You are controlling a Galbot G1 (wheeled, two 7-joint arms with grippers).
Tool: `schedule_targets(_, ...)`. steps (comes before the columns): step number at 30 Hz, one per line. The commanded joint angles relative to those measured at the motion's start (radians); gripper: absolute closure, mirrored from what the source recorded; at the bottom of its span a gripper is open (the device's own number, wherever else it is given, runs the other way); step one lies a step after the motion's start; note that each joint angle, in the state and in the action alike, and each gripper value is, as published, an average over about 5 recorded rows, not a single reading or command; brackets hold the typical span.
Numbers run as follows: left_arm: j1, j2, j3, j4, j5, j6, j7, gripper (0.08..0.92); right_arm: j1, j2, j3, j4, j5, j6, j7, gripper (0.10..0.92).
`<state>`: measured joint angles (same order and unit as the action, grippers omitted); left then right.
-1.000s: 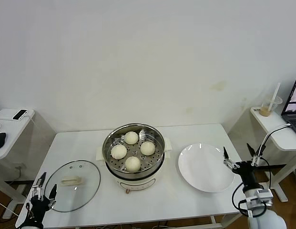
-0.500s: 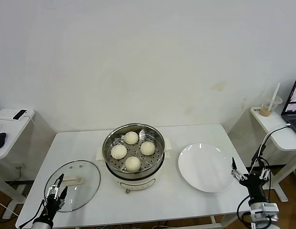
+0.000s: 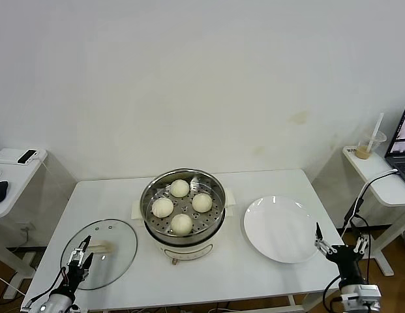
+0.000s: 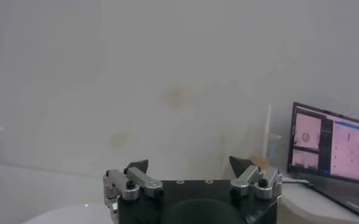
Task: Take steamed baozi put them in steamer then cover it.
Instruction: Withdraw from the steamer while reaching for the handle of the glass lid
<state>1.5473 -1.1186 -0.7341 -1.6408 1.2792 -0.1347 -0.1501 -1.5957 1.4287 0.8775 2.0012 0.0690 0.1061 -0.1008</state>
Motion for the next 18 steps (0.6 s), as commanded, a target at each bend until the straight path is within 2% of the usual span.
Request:
schedule_targets(1,-0.072,0.016,0.018,0.078,0.013,-0.003,0.002,0.177,-0.025,0.014,-0.003,0.017,-0.008,-0.002,0.002,0.203)
schedule_targets(18,-0.192,0.013,0.047,0.139,-0.003,0.002,0.009,0.177,-0.067,0.018,-0.005,0.049,-0.023,0.004,-0.003,0.203)
